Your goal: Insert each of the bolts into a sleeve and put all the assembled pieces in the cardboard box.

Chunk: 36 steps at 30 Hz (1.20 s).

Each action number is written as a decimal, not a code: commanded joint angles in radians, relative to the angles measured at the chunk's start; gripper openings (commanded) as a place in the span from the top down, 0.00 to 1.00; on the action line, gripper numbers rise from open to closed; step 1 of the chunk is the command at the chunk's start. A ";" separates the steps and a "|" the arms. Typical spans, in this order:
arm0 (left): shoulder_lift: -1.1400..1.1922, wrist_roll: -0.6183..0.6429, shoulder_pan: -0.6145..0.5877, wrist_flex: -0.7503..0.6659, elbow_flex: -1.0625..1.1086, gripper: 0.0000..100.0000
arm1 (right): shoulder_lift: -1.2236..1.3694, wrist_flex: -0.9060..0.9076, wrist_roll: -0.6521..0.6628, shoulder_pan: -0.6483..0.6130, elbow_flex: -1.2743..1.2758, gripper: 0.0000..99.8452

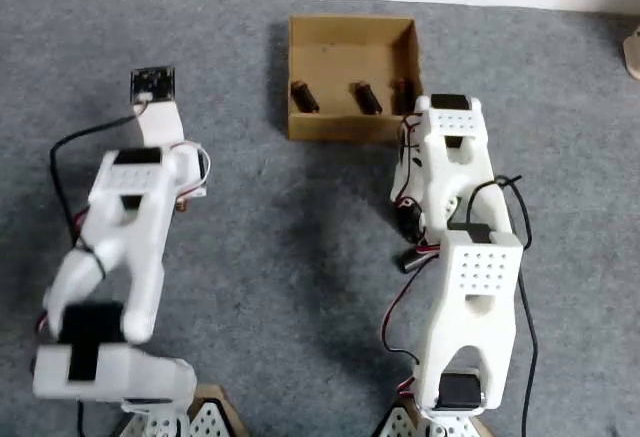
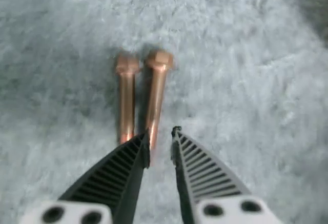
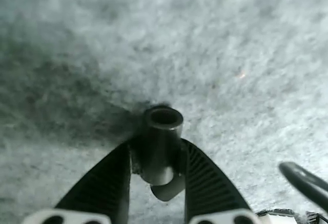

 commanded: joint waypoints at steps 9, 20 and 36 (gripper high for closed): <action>0.317 -0.003 -0.013 0.006 -0.288 0.92 | -0.016 0.007 0.018 -0.007 -0.024 1.00; 0.358 -0.003 -0.010 0.100 -0.354 0.92 | -0.248 0.015 0.140 -0.013 0.016 1.00; 0.358 -0.005 -0.005 0.267 -0.444 0.99 | -0.917 0.007 0.238 -0.140 0.280 1.00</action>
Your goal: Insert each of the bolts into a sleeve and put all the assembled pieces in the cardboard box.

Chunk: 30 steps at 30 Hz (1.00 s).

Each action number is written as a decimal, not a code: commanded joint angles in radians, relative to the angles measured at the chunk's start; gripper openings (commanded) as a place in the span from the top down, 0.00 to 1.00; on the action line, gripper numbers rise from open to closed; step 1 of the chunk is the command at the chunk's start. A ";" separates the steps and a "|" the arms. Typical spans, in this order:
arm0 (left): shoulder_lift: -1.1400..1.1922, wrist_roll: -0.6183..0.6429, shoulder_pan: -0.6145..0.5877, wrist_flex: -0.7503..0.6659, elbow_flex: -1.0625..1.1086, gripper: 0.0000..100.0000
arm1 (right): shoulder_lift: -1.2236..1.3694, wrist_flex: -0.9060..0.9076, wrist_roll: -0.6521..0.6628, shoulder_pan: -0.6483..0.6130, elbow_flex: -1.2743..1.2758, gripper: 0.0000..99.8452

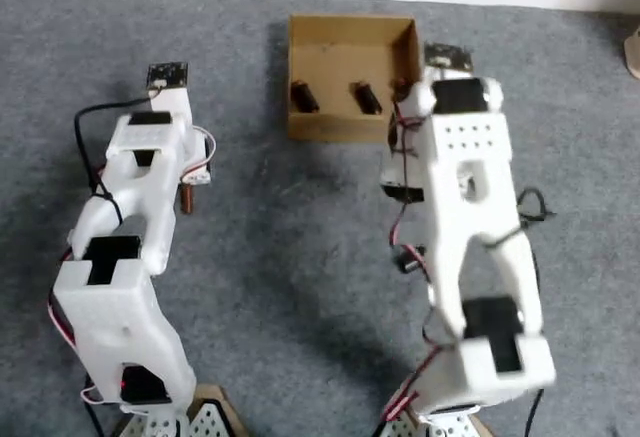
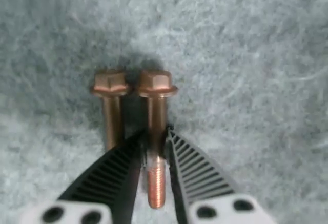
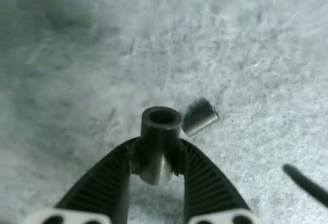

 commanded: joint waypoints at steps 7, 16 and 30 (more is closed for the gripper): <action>-0.019 -0.002 0.030 0.005 -0.065 0.99 | -0.453 0.001 0.115 -0.012 0.214 1.00; -0.189 0.052 0.099 0.083 -0.018 1.00 | -0.819 -0.143 0.218 -0.012 0.526 1.00; -0.529 0.054 0.225 0.046 0.183 1.00 | -1.319 -0.819 0.212 -0.070 1.282 1.00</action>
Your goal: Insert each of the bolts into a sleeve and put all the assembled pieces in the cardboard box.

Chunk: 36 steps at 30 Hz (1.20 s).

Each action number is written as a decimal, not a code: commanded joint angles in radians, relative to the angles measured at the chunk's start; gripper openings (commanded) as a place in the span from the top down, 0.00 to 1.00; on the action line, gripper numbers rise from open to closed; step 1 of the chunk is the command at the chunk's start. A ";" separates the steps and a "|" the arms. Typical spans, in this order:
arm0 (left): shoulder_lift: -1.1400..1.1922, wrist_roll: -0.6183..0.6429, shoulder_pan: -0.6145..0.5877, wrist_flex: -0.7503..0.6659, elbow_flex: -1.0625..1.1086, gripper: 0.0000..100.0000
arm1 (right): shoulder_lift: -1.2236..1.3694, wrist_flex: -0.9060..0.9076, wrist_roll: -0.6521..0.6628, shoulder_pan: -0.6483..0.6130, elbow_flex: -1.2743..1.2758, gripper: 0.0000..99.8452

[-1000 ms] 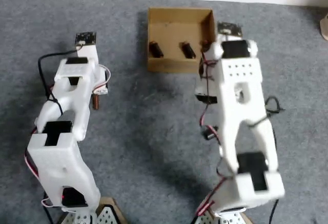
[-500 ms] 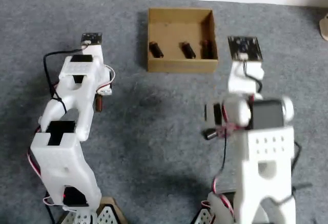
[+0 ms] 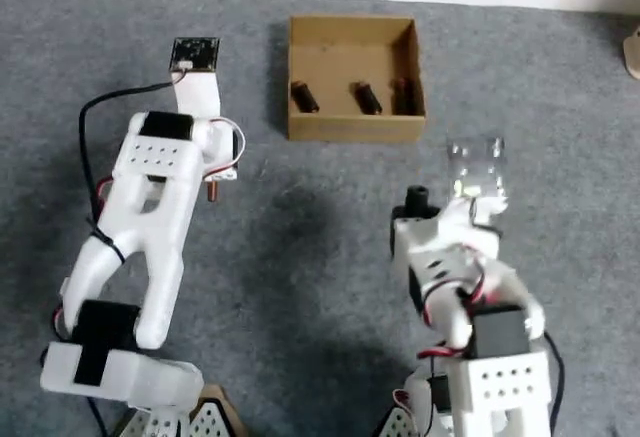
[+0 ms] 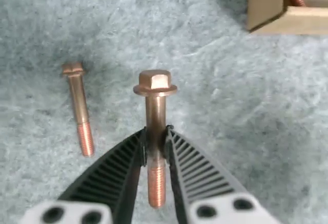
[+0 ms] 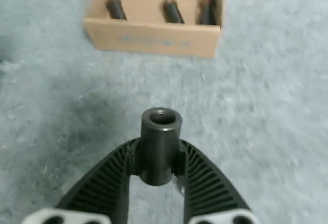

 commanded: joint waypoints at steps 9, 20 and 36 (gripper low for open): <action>-0.282 0.012 0.124 -0.365 0.223 1.00 | -0.549 -0.400 0.012 -0.058 0.539 1.00; -0.355 0.152 0.183 -0.509 0.257 0.99 | -0.573 -0.642 0.009 -0.097 0.825 1.00; -0.527 0.152 0.404 -0.605 0.257 0.99 | -0.575 -0.579 0.006 -0.232 0.820 1.00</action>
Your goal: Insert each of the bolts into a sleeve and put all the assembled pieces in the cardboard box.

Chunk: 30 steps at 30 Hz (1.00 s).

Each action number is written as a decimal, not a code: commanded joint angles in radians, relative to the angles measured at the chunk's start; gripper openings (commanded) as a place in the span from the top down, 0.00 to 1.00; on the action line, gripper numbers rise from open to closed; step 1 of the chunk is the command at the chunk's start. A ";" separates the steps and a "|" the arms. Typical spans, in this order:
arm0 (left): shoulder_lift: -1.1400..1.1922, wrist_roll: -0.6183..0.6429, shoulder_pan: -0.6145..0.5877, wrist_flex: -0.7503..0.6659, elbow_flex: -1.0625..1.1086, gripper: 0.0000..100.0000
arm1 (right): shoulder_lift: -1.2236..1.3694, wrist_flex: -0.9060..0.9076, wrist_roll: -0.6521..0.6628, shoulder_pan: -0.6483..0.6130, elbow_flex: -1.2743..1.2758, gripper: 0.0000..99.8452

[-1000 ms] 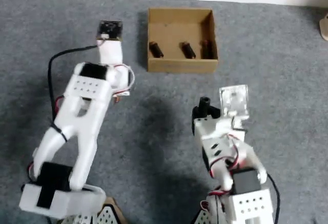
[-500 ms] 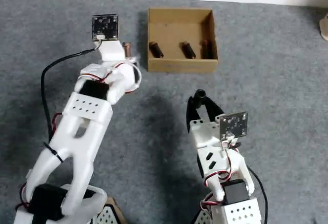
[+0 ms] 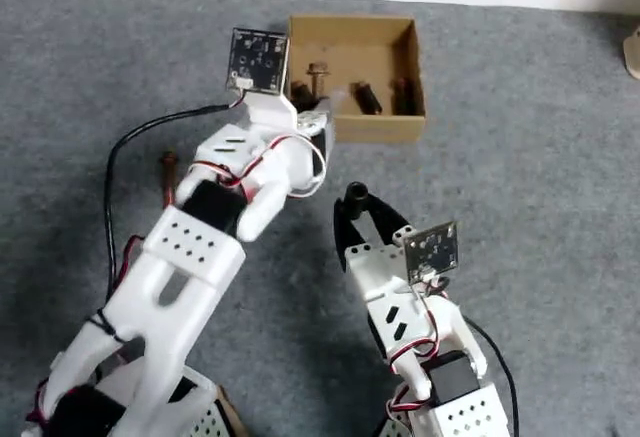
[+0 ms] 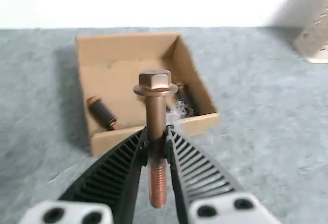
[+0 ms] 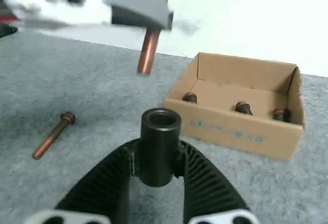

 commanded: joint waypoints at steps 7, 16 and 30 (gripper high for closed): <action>-0.203 0.011 0.162 -0.028 0.056 0.99 | -0.021 0.039 0.011 -0.015 0.157 1.00; -0.294 0.008 0.217 -0.032 0.199 0.99 | -0.021 0.039 0.008 -0.012 0.157 1.00; -0.300 0.008 0.243 -0.032 0.248 0.99 | -0.021 0.039 0.006 -0.010 0.157 1.00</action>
